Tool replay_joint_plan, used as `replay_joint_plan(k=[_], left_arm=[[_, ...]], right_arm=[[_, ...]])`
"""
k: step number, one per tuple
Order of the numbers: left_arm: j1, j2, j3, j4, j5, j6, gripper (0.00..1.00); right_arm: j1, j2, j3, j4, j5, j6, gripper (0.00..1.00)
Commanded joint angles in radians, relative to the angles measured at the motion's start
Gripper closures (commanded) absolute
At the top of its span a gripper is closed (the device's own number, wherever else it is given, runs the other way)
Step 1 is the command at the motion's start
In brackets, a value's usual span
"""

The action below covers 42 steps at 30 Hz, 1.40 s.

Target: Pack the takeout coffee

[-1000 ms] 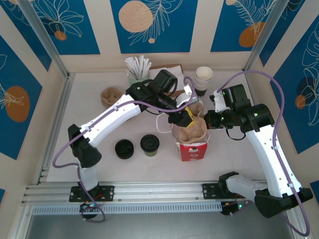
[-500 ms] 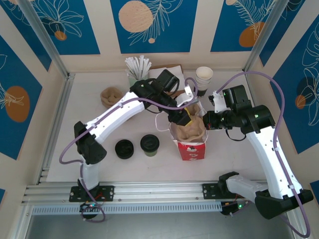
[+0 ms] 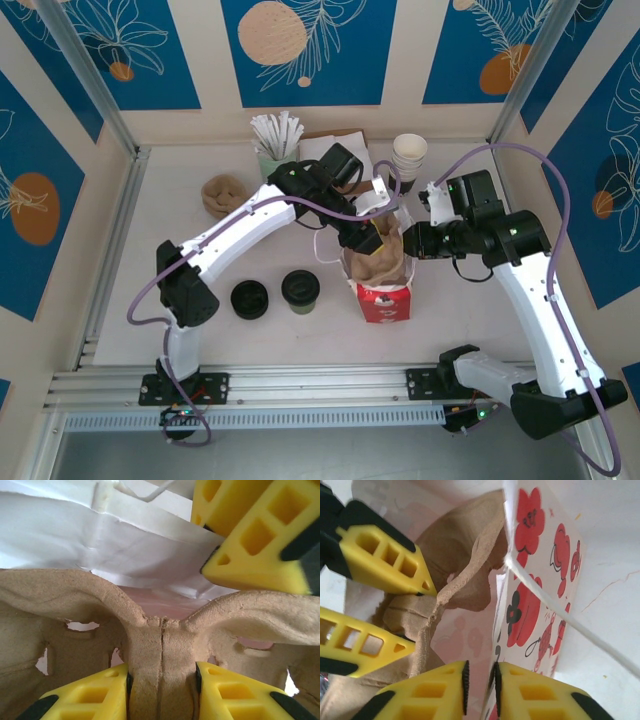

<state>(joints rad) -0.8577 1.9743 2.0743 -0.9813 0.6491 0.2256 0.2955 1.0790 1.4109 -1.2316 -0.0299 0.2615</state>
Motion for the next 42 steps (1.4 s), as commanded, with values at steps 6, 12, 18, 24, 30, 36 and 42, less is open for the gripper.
replay_joint_plan(k=[6,12,18,24,30,36,42], left_arm=[[0.004,0.008,0.028,0.054,-0.034,-0.084,0.68],[0.005,-0.006,0.026,0.069,-0.086,-0.133,0.68],[0.004,-0.018,0.032,0.082,-0.142,-0.157,0.68],[0.004,-0.007,0.056,0.064,-0.183,-0.183,0.68],[0.004,0.001,0.068,0.061,-0.202,-0.212,0.68],[0.005,0.005,0.073,0.053,-0.198,-0.225,0.68],[0.005,0.010,0.073,0.056,-0.193,-0.239,0.68]], right_arm=[[-0.088,-0.020,0.191,-0.116,-0.092,0.089,0.60],[-0.163,-0.069,0.246,-0.222,-0.200,0.165,0.59],[-0.203,-0.139,0.142,-0.242,-0.369,0.262,0.60],[-0.203,-0.224,-0.041,-0.194,-0.414,0.374,0.61],[-0.204,-0.315,-0.208,-0.081,-0.407,0.477,0.61],[-0.204,-0.348,-0.317,0.065,-0.375,0.546,0.62],[-0.204,-0.388,-0.398,0.190,-0.343,0.608,0.66]])
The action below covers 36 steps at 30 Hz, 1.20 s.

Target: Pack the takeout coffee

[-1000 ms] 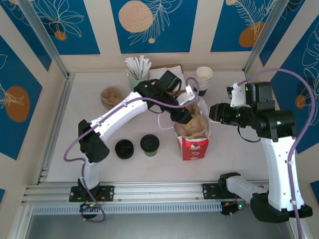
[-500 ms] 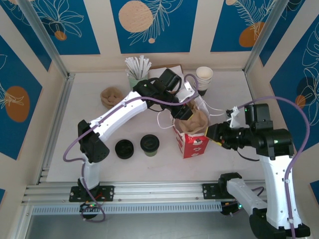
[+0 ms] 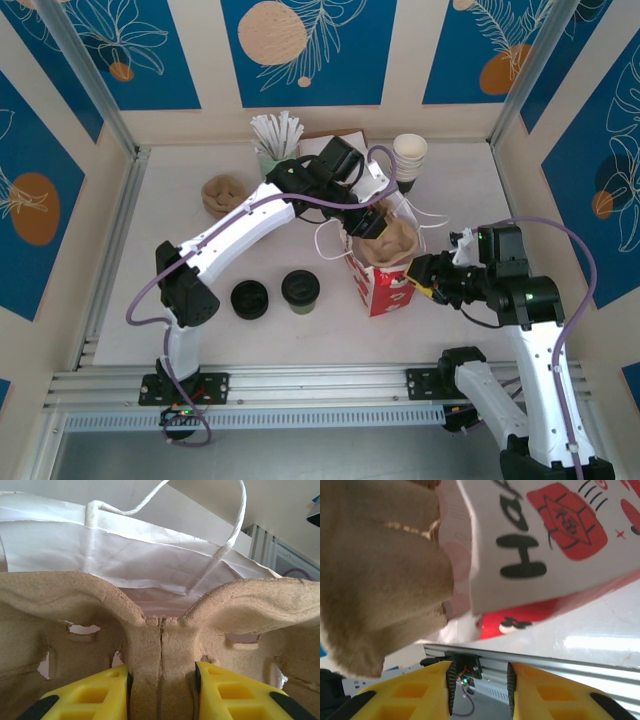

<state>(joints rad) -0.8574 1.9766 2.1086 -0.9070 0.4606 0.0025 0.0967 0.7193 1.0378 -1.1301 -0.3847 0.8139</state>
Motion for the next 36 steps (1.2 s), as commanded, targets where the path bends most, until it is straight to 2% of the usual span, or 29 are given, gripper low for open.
replay_joint_plan(k=[1,11,14,17,22,24,36], left_arm=[[0.004,0.009,0.039,-0.017,0.000,-0.018,0.68],[0.004,0.014,0.046,-0.009,0.012,-0.024,0.68],[0.006,0.016,0.047,-0.005,0.013,-0.030,0.68],[0.006,0.020,0.051,-0.004,0.015,-0.031,0.68],[0.006,0.031,0.071,-0.025,-0.015,-0.024,0.68],[0.006,0.040,0.082,-0.035,-0.030,-0.020,0.68],[-0.003,0.081,0.110,-0.084,-0.094,0.007,0.68]], right_arm=[[-0.006,-0.033,-0.036,0.109,0.016,0.065,0.66],[-0.008,-0.038,-0.095,0.204,0.020,0.107,0.68],[-0.009,-0.039,-0.111,0.215,0.020,0.112,0.72],[-0.010,-0.040,-0.114,0.217,0.024,0.110,0.79],[-0.014,-0.036,-0.086,0.164,0.025,0.069,0.97],[-0.015,-0.037,-0.074,0.133,0.021,0.047,1.00],[-0.033,-0.009,-0.033,0.033,-0.055,-0.029,1.00]])
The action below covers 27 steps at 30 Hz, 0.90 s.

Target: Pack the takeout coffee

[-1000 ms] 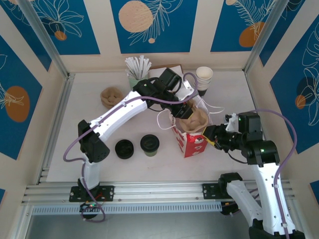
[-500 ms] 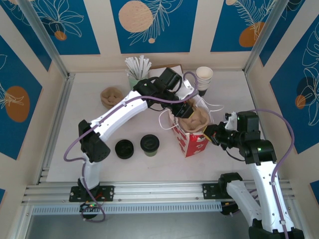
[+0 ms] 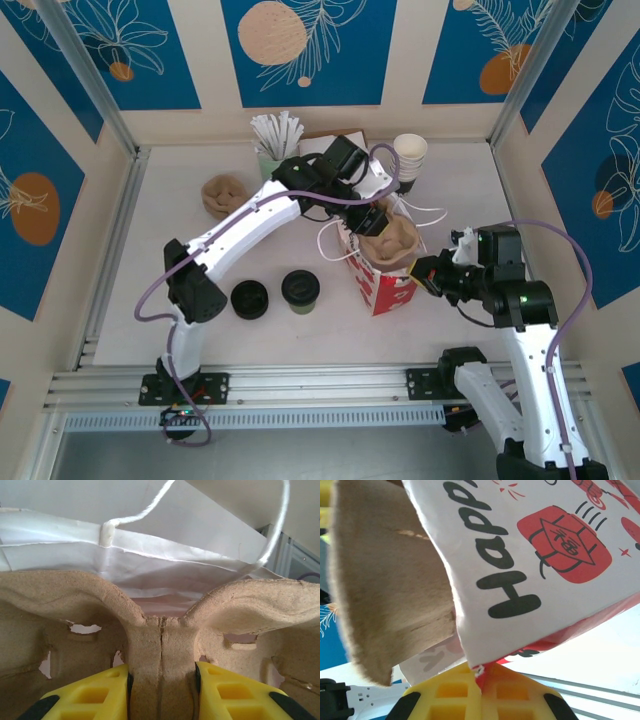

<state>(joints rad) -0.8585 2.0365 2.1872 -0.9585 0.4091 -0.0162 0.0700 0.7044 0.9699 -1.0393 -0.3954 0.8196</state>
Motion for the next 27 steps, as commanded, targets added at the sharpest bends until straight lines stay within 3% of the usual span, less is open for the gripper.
replay_joint_plan(k=[1,19,27], left_arm=[[-0.004,0.023,0.031,-0.036,-0.051,0.030,0.68],[-0.104,0.059,0.187,-0.183,-0.249,0.100,0.68],[-0.110,0.089,0.202,-0.201,-0.279,0.113,0.68]], right_arm=[[-0.006,0.009,0.039,-0.060,-0.047,-0.039,1.00],[-0.006,0.061,0.079,-0.062,-0.076,-0.059,1.00],[-0.006,0.070,0.081,-0.048,-0.097,-0.054,1.00]])
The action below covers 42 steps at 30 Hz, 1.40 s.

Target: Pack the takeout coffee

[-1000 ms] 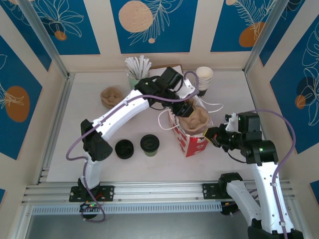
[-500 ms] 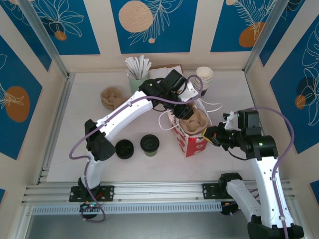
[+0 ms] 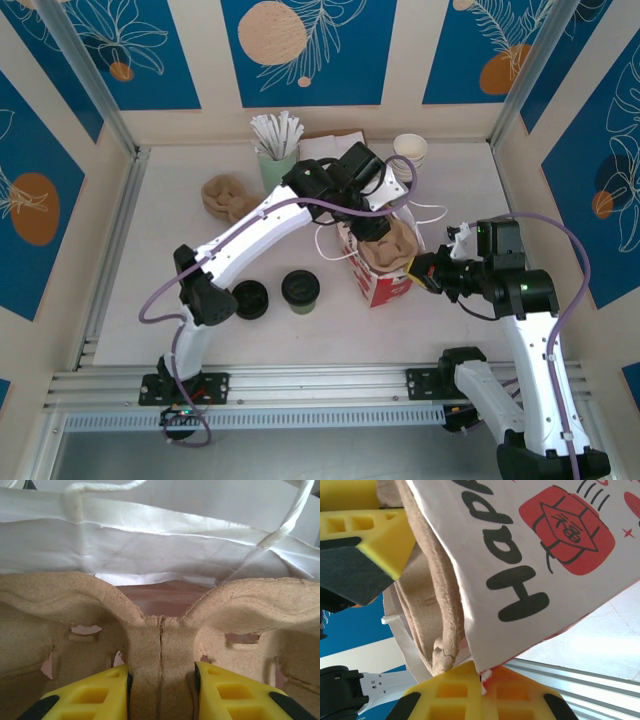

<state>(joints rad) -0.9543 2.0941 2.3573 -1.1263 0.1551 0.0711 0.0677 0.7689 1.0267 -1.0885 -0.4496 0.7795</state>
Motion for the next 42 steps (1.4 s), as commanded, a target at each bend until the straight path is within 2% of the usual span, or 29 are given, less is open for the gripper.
replay_joint_plan(k=[1,19,42], left_arm=[[-0.015,0.035,0.033,-0.033,-0.028,0.027,0.68],[-0.035,0.110,0.027,-0.040,-0.038,0.081,0.68],[-0.038,0.132,-0.089,0.047,-0.014,0.083,0.68]], right_arm=[[-0.003,0.007,0.024,0.004,-0.047,-0.011,1.00],[-0.001,0.027,0.017,0.025,-0.054,-0.014,1.00],[0.009,0.018,0.011,0.008,-0.017,-0.031,1.00]])
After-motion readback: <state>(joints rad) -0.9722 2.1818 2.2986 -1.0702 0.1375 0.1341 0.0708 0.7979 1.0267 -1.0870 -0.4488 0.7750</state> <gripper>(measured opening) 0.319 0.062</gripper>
